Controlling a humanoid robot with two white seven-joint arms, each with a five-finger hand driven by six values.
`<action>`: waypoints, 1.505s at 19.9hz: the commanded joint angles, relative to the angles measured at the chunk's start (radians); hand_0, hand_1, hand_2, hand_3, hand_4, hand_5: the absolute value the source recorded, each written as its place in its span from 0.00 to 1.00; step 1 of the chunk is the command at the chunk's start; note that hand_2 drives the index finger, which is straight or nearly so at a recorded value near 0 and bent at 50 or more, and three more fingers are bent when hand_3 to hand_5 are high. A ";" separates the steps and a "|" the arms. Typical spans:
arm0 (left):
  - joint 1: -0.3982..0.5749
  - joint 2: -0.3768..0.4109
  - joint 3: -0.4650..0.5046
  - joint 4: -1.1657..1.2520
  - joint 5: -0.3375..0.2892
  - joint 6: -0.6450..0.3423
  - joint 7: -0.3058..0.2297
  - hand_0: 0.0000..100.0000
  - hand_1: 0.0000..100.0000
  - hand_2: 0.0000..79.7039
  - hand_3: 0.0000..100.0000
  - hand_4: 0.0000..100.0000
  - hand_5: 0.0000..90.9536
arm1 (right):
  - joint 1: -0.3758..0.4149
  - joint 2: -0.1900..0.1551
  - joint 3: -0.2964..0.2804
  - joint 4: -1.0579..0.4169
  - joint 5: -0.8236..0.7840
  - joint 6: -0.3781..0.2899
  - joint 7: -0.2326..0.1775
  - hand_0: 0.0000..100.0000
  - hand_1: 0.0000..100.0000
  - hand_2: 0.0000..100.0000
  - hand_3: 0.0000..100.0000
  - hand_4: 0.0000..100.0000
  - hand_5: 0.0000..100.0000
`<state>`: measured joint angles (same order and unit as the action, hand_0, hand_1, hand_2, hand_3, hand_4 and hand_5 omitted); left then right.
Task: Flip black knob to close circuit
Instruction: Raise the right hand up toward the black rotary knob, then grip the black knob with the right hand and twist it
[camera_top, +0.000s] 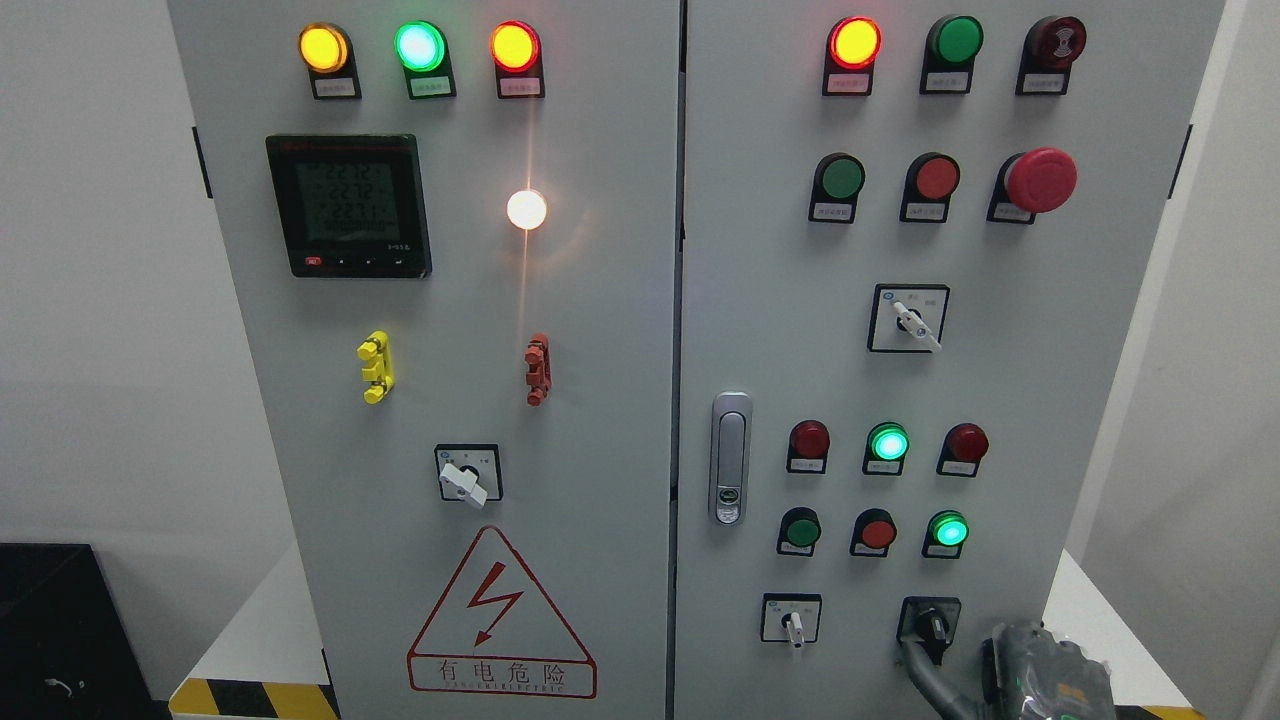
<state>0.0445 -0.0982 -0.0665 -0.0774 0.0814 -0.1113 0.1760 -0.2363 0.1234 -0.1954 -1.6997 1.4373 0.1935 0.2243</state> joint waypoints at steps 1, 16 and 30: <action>0.000 0.000 -0.001 0.001 0.000 -0.001 -0.001 0.12 0.56 0.00 0.00 0.00 0.00 | 0.000 -0.002 -0.029 0.008 0.000 -0.002 -0.002 0.00 0.00 0.90 1.00 1.00 1.00; 0.000 0.000 0.001 0.001 0.000 -0.001 -0.001 0.12 0.56 0.00 0.00 0.00 0.00 | 0.000 -0.002 -0.052 0.008 -0.003 -0.005 -0.016 0.00 0.00 0.90 1.00 1.00 1.00; 0.000 0.000 0.001 -0.001 0.000 -0.001 -0.001 0.12 0.56 0.00 0.00 0.00 0.00 | 0.000 -0.002 -0.067 0.006 -0.008 -0.008 -0.016 0.00 0.00 0.89 1.00 1.00 1.00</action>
<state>0.0445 -0.0982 -0.0662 -0.0776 0.0813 -0.1112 0.1754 -0.2362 0.1217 -0.2306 -1.6926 1.4328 0.1829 0.2074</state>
